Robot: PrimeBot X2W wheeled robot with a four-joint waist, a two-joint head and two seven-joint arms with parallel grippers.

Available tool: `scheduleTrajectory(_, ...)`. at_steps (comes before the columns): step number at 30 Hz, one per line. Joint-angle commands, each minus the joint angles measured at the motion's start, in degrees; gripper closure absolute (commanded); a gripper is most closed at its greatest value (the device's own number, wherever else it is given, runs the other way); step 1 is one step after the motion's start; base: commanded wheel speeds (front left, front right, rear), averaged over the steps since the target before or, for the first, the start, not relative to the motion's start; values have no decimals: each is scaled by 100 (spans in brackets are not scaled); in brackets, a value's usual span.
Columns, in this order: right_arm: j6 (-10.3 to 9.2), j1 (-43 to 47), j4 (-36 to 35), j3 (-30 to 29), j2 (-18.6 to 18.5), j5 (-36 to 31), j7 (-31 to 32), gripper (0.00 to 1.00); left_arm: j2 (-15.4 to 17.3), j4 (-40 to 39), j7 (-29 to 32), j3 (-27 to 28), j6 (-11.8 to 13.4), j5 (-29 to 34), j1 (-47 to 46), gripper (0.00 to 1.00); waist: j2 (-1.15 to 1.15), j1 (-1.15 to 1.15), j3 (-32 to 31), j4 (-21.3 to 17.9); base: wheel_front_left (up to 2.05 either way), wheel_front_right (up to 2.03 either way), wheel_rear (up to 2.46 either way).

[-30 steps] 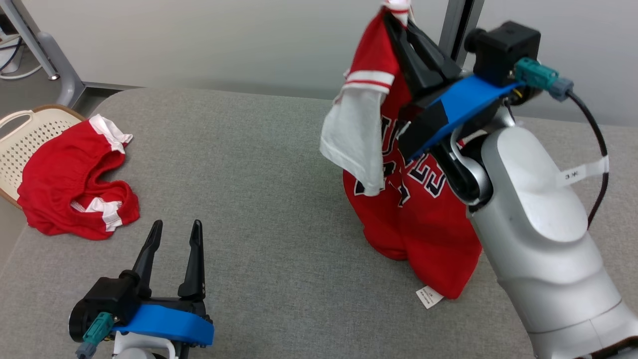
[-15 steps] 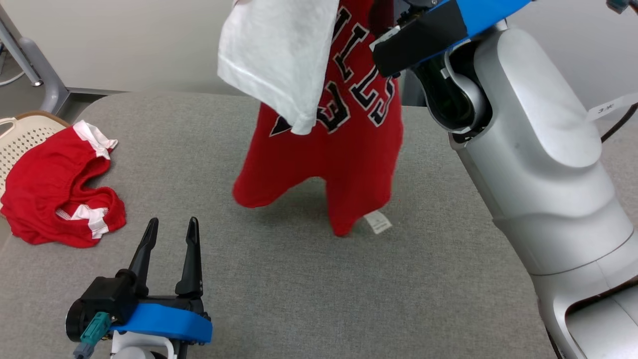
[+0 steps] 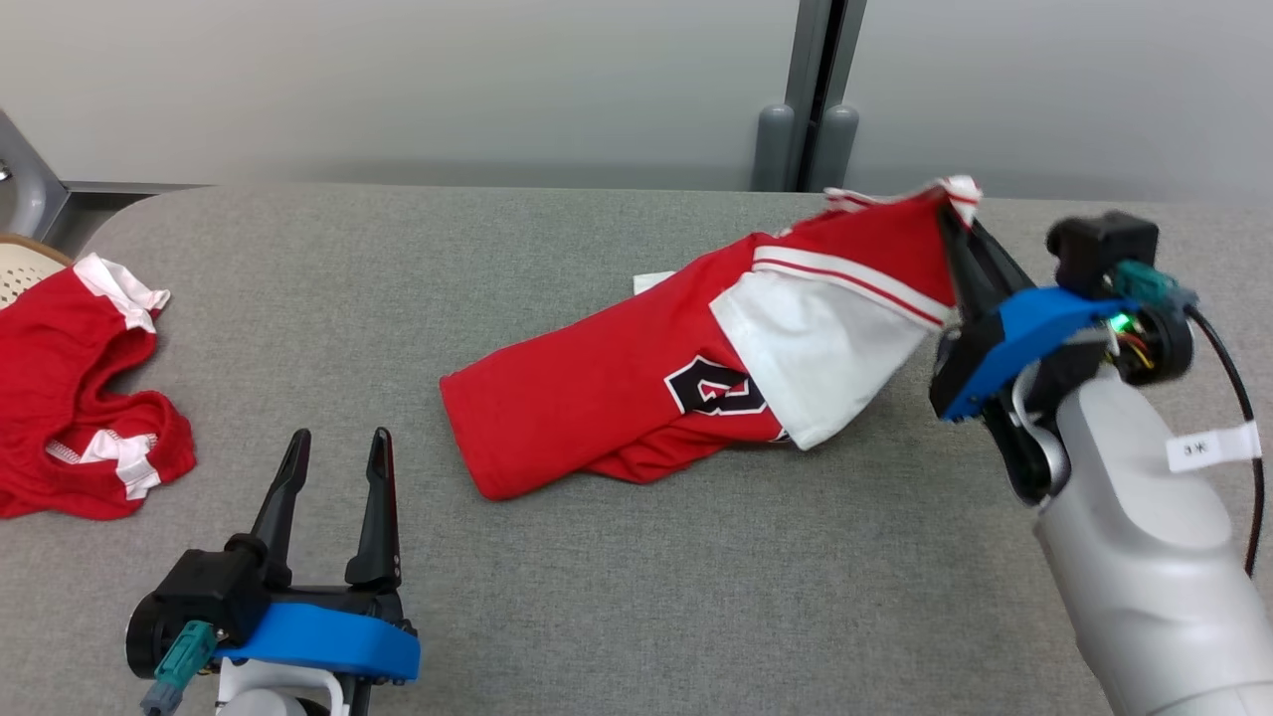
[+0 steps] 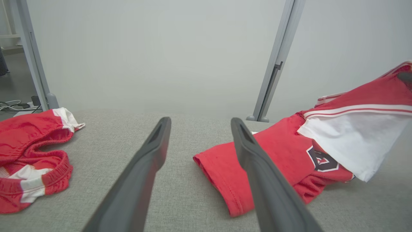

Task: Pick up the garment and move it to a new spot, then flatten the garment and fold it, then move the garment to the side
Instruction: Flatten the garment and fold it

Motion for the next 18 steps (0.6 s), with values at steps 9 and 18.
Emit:
scheduleTrajectory(9,2,930,199,-1097,-282,-842,249,0,92,-28,-19,-1,-16,40,21,0,0,0,25,-186,0,0,0)
scheduleTrajectory(18,3,1500,-554,-1772,16,-2055,715,0,97,35,3,-91,-21,12,68,0,0,0,-144,-166,0,0,0)
